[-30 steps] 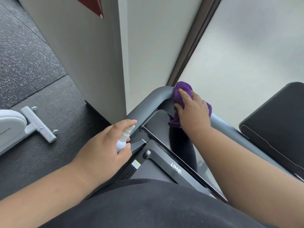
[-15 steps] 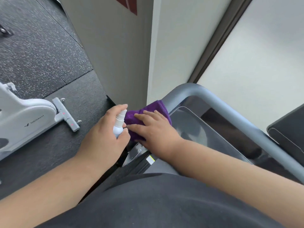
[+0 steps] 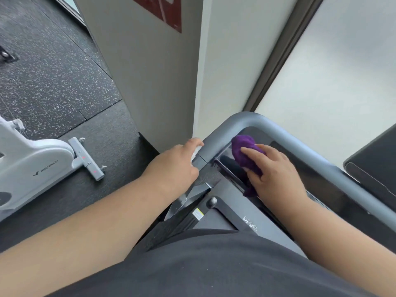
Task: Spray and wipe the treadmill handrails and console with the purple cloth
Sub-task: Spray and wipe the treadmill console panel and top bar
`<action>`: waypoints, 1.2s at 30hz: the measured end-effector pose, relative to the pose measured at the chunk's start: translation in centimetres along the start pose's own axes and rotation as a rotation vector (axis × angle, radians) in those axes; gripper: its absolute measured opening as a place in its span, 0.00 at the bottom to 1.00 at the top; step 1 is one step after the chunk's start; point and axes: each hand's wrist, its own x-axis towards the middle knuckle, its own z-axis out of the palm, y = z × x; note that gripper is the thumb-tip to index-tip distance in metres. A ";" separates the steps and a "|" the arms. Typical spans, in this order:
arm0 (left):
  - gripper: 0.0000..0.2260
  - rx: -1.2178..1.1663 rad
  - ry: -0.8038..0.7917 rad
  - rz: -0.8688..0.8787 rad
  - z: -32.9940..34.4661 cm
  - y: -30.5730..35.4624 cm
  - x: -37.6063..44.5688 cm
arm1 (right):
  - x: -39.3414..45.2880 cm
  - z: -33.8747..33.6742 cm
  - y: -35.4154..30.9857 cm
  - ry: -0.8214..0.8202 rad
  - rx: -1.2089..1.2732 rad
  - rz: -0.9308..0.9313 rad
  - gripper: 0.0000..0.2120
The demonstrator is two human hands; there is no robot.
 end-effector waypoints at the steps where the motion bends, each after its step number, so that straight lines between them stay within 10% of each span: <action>1: 0.25 0.036 -0.012 -0.001 0.2 0.3 0.6 | -0.4 -0.1 0.7 -0.037 -0.049 0.031 0.22; 7: 0.23 0.095 -0.040 -0.011 1.2 0.9 2.3 | -3.5 1.3 2.1 -0.249 -0.170 0.123 0.22; 36: 0.25 0.129 -0.117 0.279 4.7 14.1 14.5 | -3.9 3.1 4.3 -0.158 -0.192 0.010 0.25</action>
